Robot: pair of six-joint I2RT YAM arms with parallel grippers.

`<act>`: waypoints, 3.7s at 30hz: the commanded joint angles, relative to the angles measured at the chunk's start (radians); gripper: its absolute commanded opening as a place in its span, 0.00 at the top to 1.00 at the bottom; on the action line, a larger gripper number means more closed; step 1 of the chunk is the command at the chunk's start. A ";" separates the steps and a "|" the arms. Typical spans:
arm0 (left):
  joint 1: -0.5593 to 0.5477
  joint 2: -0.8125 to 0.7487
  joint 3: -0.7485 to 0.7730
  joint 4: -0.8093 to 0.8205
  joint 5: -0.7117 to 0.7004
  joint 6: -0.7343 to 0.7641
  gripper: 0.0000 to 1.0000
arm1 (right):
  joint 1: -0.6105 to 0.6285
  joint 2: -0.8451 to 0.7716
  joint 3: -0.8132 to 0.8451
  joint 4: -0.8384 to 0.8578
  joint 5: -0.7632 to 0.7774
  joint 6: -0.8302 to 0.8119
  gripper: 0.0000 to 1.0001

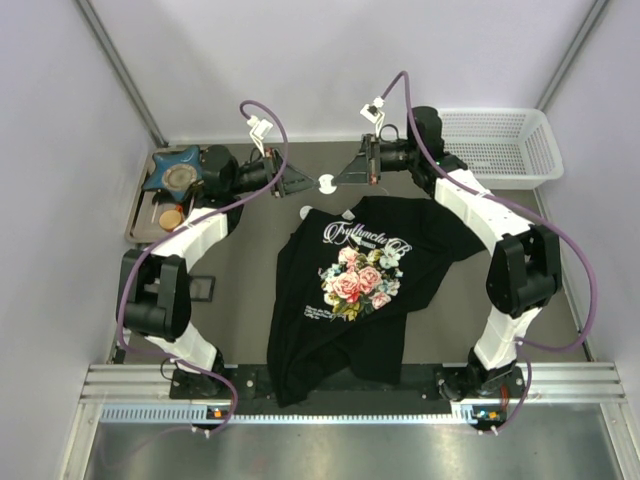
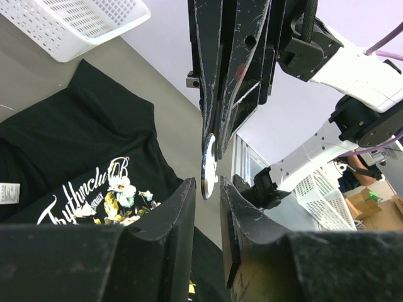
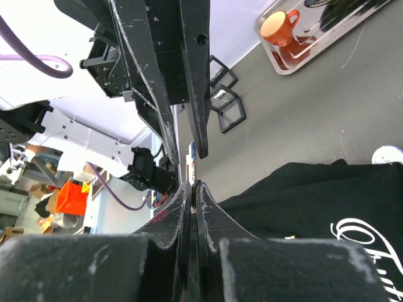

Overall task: Pin the brooch onto the clothing
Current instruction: Open the brooch.

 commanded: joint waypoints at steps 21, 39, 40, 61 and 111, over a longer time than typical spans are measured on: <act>-0.016 -0.009 0.016 -0.013 0.006 0.026 1.00 | 0.066 -0.069 0.091 -0.219 0.123 -0.296 0.52; -0.032 -0.012 0.029 -0.085 0.022 0.079 1.00 | 0.089 -0.061 0.129 -0.274 0.210 -0.348 0.55; -0.032 -0.010 0.029 -0.084 0.022 0.080 1.00 | 0.087 -0.060 0.128 -0.276 0.209 -0.348 0.59; -0.032 -0.010 0.039 -0.143 0.048 0.118 1.00 | 0.064 -0.055 0.238 -0.483 0.143 -0.583 0.56; 0.059 -0.036 0.069 -0.085 -0.218 0.069 0.37 | -0.077 -0.049 0.005 0.289 0.242 0.254 1.00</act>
